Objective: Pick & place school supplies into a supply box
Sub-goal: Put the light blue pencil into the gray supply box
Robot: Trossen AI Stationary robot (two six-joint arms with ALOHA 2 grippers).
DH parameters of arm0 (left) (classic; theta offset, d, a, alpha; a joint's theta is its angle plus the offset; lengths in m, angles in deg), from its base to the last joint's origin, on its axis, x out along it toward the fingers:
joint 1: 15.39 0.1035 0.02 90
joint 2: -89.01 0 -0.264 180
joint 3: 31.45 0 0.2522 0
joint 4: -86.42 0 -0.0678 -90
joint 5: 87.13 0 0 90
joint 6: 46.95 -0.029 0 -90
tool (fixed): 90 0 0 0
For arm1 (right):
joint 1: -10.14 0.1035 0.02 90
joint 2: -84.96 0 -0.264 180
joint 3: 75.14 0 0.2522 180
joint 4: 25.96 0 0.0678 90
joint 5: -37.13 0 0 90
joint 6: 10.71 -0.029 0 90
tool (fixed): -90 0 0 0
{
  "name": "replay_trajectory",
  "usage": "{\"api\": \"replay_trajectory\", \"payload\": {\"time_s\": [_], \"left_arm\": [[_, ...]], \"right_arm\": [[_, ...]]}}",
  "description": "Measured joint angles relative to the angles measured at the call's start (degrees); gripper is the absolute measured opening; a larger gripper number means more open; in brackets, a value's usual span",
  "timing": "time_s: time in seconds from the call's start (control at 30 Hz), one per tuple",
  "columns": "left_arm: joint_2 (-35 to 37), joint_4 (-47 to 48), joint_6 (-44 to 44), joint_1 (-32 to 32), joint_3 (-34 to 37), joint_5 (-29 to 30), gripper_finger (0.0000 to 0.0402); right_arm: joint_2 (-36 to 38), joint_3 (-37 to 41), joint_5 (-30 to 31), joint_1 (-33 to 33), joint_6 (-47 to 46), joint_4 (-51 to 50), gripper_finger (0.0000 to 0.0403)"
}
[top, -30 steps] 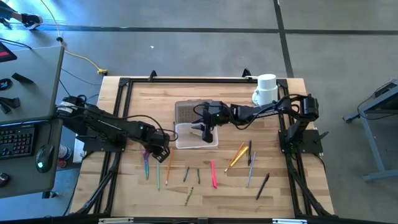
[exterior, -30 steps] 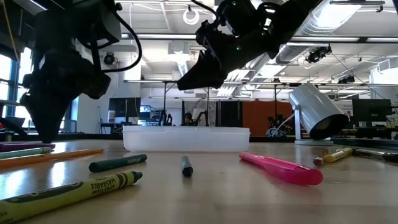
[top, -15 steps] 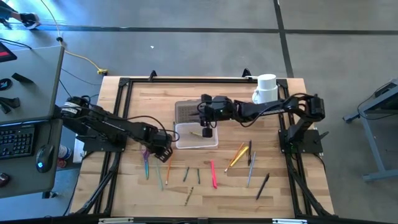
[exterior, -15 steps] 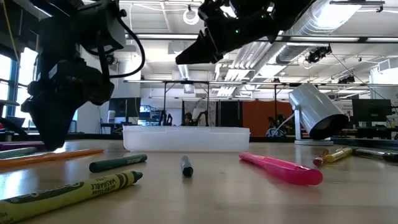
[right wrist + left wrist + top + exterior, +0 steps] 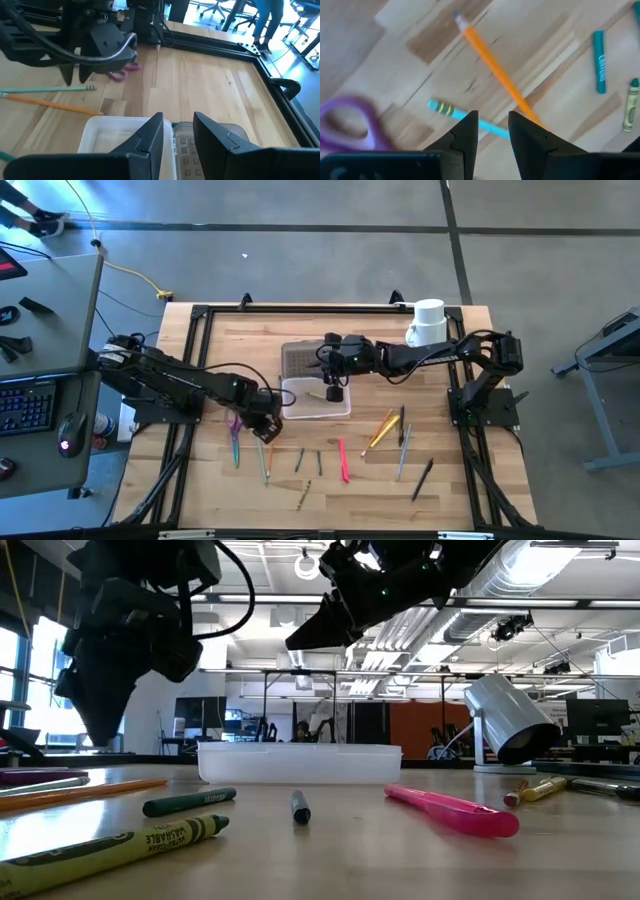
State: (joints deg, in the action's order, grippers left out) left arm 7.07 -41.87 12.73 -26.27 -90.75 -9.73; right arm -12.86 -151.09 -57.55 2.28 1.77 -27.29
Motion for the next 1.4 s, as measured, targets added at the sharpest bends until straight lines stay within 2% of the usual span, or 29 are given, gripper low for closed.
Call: {"api": "replay_trajectory", "payload": {"time_s": [0.17, 0.43, 0.8, 1.23, 1.4], "left_arm": [[-0.01, 2.79, 3.78, -0.01, 1.8, 1.62, 0.0145], [-0.03, 0.72, 9.76, -0.87, 3.37, 6.93, 0.0145], [-1.41, 1.23, 13.03, -2.77, 3.37, 7.49, 0.0145], [-5.06, -1.0, 12.74, -3.75, 3.23, 8.69, 0.0144], [-5.11, -0.49, 10.95, -3.77, 3.23, 8.98, 0.0115]], "right_arm": [[0.0, 0.02, 0.0, 0.0, -0.61, -0.46, 0.0091], [0.0, 0.02, -0.05, 0.0, -0.48, -0.66, 0.0091], [0.0, 0.07, -0.02, 0.0, -0.44, -1.2, 0.0091], [0.0, 0.11, 0.0, 0.0, -0.44, -2.25, 0.0091], [0.0, 0.11, 0.02, 0.0, -0.42, -2.3, 0.0091]]}}
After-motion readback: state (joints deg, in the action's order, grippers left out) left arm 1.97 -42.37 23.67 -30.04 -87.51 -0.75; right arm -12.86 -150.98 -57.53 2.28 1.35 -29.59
